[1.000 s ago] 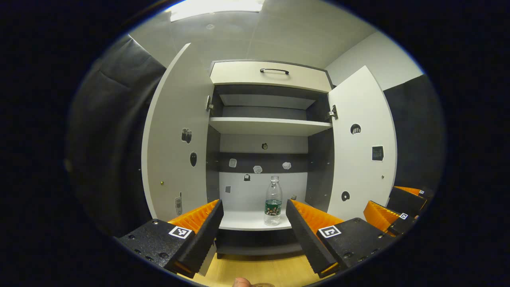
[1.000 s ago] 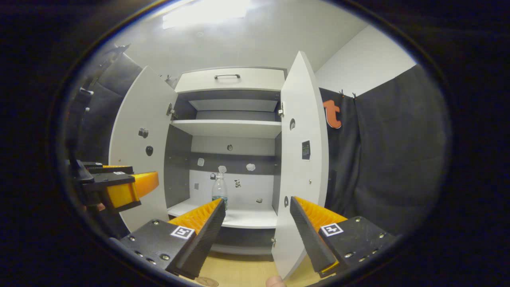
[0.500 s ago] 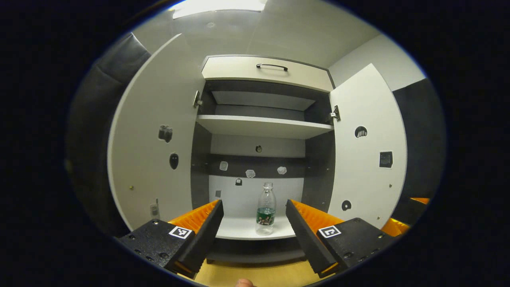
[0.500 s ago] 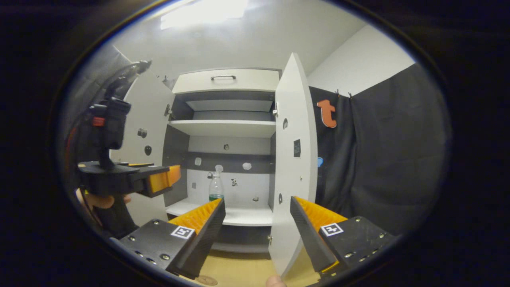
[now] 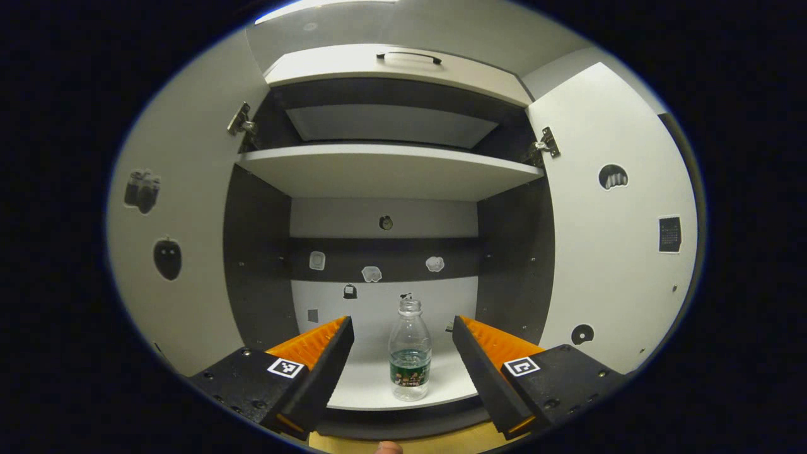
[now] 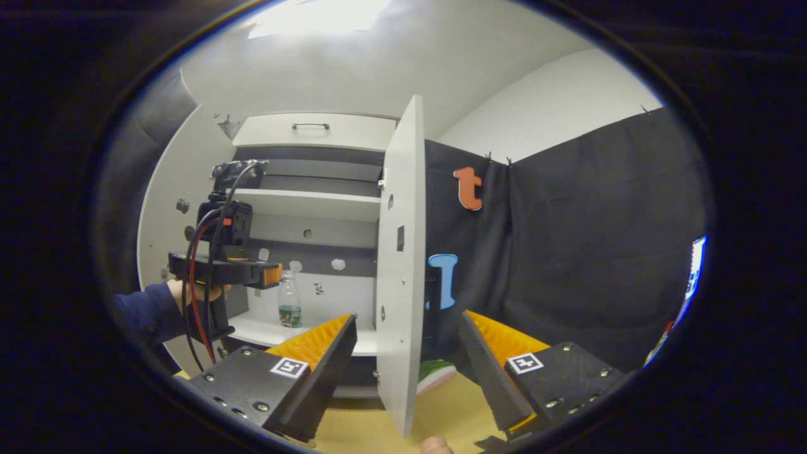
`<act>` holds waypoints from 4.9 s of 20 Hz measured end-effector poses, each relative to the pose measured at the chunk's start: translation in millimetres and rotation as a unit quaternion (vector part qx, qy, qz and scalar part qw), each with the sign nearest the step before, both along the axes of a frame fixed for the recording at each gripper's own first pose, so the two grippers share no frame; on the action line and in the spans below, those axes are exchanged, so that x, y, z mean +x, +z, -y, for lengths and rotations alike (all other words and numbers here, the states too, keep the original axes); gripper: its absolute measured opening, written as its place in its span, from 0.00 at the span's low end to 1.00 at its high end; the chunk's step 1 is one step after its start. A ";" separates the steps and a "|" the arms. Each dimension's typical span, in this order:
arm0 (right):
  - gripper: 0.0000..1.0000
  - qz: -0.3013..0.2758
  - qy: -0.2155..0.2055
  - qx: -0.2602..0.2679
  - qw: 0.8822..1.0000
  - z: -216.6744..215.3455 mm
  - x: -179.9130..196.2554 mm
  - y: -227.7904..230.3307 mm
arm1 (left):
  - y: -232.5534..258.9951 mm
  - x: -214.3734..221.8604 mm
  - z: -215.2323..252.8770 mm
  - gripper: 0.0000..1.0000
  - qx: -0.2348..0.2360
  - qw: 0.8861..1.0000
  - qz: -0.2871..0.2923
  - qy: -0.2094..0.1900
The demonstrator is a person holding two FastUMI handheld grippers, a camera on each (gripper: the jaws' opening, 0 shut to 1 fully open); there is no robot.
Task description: Grasp the bottle in the cabinet with the left hand and place it on the coaster, then close the right door with the right hand and the left door with the left hand.
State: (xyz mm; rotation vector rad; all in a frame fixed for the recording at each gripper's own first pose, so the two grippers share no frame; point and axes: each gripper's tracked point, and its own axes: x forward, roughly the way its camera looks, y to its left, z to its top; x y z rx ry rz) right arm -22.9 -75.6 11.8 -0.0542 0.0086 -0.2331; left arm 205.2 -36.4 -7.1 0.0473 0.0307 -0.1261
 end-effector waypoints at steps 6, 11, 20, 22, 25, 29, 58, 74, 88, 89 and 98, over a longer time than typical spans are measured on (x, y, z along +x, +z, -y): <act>0.99 -0.004 -0.072 -0.016 0.997 43.5 -13.8 -1.7 | -28.8 59.8 -3.1 1.00 0.003 0.999 -0.032 0.003; 0.99 -0.010 -0.093 -0.012 0.996 54.5 -14.6 -8.1 | -37.5 91.2 -0.8 0.95 0.036 0.999 -0.038 -0.005; 0.99 -0.026 -0.068 -0.004 0.997 45.3 -6.8 -22.1 | -41.4 80.5 8.1 0.48 0.061 0.996 -0.056 -0.043; 0.95 -0.028 -0.061 0.001 0.998 44.5 -6.9 -23.8 | -38.9 64.2 6.5 0.47 0.067 0.995 -0.059 -0.049; 0.99 -0.034 -0.049 0.006 0.998 44.7 -7.4 -28.2 | -28.4 33.4 10.0 0.47 0.054 0.995 -0.042 -0.069; 0.99 -0.046 -0.032 0.009 0.998 47.0 -10.0 -34.9 | -29.1 -12.4 9.3 0.47 0.047 0.994 -0.030 -0.091; 0.99 -0.088 -0.013 -0.027 0.996 69.3 -11.2 -56.5 | -335.1 -182.7 -38.0 0.52 -0.034 0.975 -0.214 -0.058; 0.99 -0.119 -0.011 -0.001 0.993 69.8 -9.9 -89.8 | -332.7 -220.6 -24.9 0.51 0.002 0.976 -0.202 -0.079; 0.99 -0.124 -0.016 0.029 0.992 74.6 -9.9 -101.5 | -346.6 -244.4 -13.2 0.97 0.022 0.960 -0.261 -0.102; 0.99 -0.126 -0.016 0.029 0.991 74.2 -10.2 -103.6 | -347.9 -244.5 -11.8 0.98 0.023 0.959 -0.262 -0.103; 0.99 -0.128 -0.011 0.021 0.991 74.2 -5.1 -102.3 | -290.3 -241.1 -8.8 0.98 -0.023 0.967 -0.234 -0.094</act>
